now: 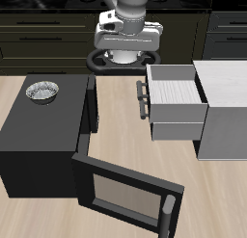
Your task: Close the top drawer of the white cabinet and place the bowl in the middle drawer
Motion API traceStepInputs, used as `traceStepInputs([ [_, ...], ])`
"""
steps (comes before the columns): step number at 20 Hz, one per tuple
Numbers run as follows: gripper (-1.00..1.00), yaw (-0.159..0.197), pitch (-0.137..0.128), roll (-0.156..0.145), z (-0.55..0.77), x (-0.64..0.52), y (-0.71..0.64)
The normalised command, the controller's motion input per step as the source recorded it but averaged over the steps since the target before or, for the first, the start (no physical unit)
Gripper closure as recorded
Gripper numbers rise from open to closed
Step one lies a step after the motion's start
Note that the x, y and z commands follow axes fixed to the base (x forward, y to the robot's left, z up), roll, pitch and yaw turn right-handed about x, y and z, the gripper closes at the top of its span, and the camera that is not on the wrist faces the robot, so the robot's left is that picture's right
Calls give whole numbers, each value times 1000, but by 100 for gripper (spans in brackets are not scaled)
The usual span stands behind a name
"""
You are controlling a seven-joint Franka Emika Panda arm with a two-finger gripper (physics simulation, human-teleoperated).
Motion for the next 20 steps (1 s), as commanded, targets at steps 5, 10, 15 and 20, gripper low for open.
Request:
traceStepInputs([
  [5,-100,59,-15,45,188,107,-32],
  [10,-100,86,-12,38,201,188,-87],
  [15,-100,62,16,48,95,185,-61],
  [20,-100,99,-19,-14,106,199,-35],
])
